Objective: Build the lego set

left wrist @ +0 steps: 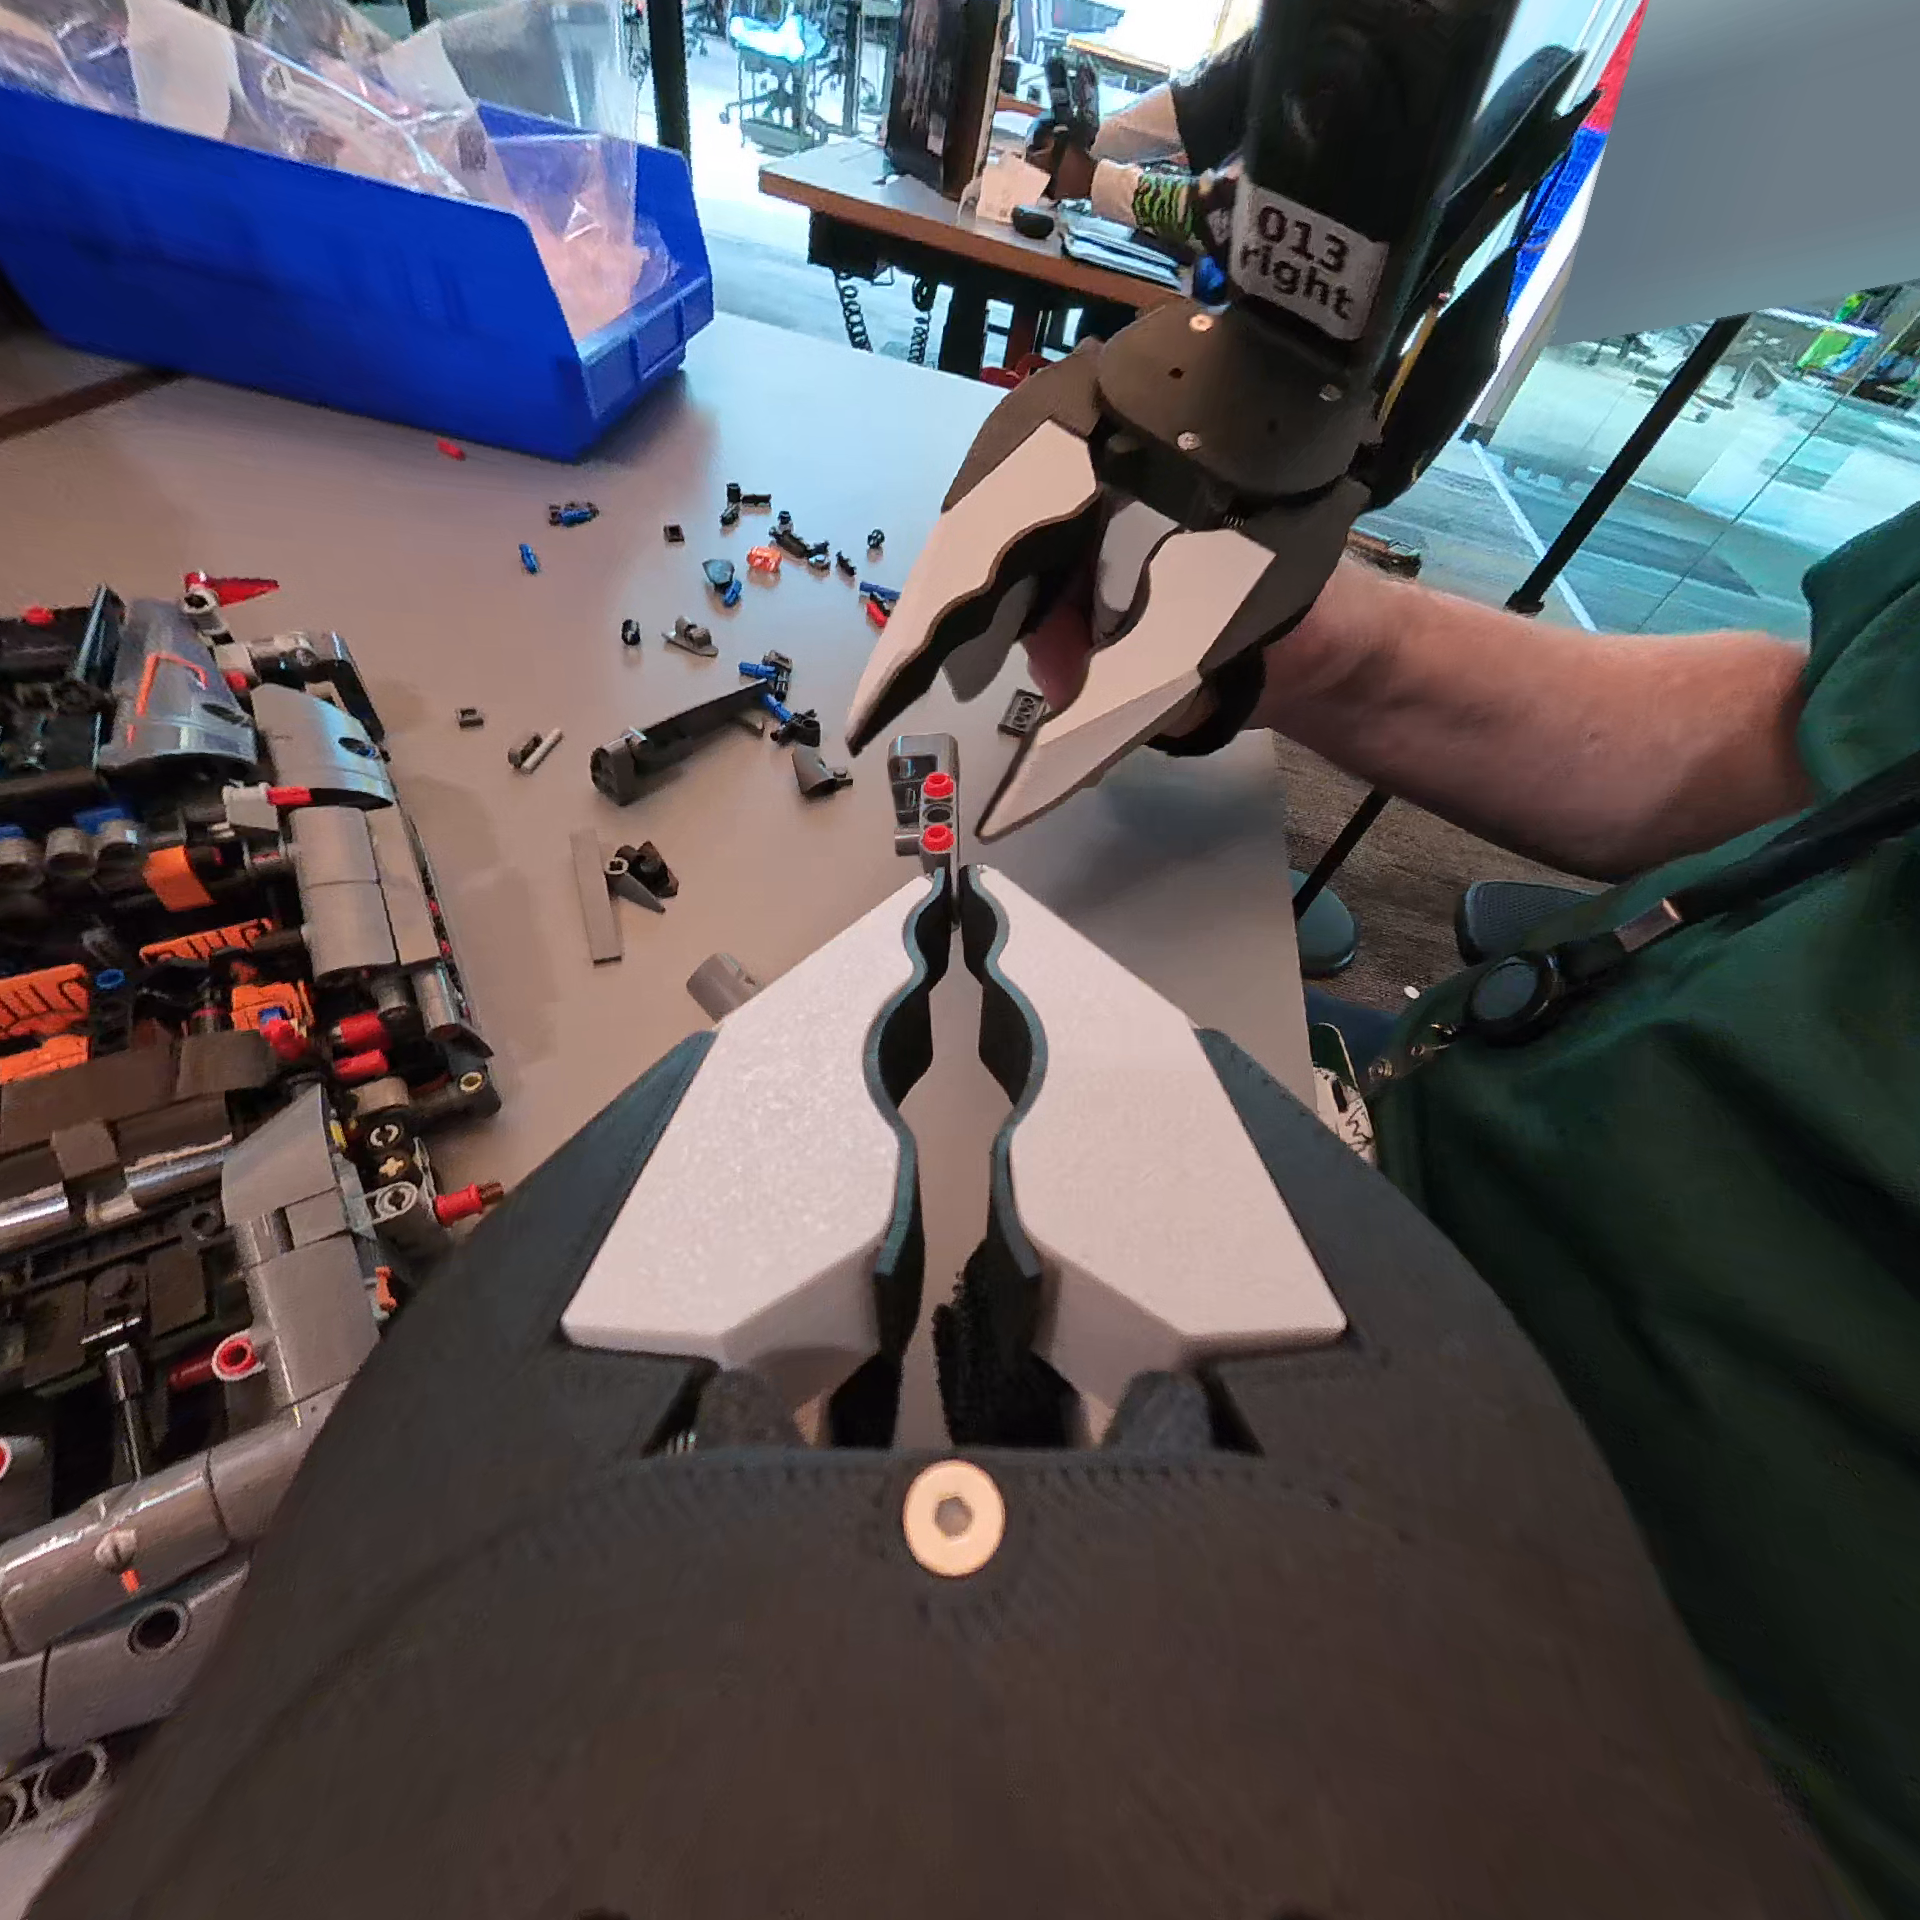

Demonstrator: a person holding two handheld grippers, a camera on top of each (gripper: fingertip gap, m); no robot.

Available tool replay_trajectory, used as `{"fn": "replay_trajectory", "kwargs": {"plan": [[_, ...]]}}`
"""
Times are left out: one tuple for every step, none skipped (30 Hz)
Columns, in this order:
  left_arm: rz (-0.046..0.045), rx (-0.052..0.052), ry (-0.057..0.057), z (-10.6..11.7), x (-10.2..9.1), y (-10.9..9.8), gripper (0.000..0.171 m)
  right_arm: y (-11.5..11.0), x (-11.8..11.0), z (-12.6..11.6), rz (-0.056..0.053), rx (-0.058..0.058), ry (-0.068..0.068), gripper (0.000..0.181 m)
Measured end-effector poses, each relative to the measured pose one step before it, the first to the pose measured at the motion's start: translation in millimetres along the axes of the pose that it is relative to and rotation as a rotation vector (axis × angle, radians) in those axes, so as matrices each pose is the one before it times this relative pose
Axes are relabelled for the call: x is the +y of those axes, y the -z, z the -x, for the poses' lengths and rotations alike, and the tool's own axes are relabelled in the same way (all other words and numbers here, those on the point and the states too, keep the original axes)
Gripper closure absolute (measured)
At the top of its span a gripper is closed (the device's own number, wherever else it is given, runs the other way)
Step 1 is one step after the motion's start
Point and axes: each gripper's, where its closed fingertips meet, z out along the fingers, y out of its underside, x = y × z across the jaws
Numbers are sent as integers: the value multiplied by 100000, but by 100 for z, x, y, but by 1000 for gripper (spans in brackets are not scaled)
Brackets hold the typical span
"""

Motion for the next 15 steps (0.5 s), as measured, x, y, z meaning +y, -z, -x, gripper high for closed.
{"fn": "replay_trajectory", "kwargs": {"plan": [[-230, 265, -585, -27, -26, -14, 171, -63, -234, 501, -1616, -4274, -3087, 147], [-20, 893, -296, -109, 24, -55, 171, -117, -179, 464, -1098, -4188, -3359, 147], [-661, 680, -318, -77, -73, -21, 171, -106, -168, 146, -1009, -1866, -2556, 145], [-897, 528, -269, -60, -117, -1, 171, -83, -127, 45, -932, -895, -1311, 143], [-441, 1048, -453, -138, -76, 13, 171, -96, 29, 3, 296, -766, -1091, 142], [-495, 585, -943, -120, -94, 35, 171, -128, 144, -89, 1321, -161, -622, 140], [-449, 186, -890, -48, -104, 36, 171, -89, 9, -28, 472, -75, 509, 141], [-143, 987, -459, -140, -45, 33, 171, -82, -90, 93, -202, -454, 845, 142], [-257, 906, -235, -106, -31, 4, 171, -110, -59, 246, 111, -1607, 255, 146], [22, 352, 261, 17, 33, 5, 171, -116, -85, 294, -169, -2016, -23, 153], [75, 1021, 429, -48, 70, -11, 171, -111, -46, 137, -127, -1014, -23, 158], [-355, 1342, 595, -104, 28, 32, 171, -46, -27, -45, -250, -29, 226, 163], [-512, 560, 535, 12, -1, 78, 171, -19, -48, -11, -474, -469, -212, 165], [-215, 341, 442, 3, 19, 71, 171, -34, 7, 75, 339, -1552, -1869, 166], [-92, 52, 151, 8, 29, 54, 171, -62, 11, 34, 454, -1318, -2045, 166]]}}
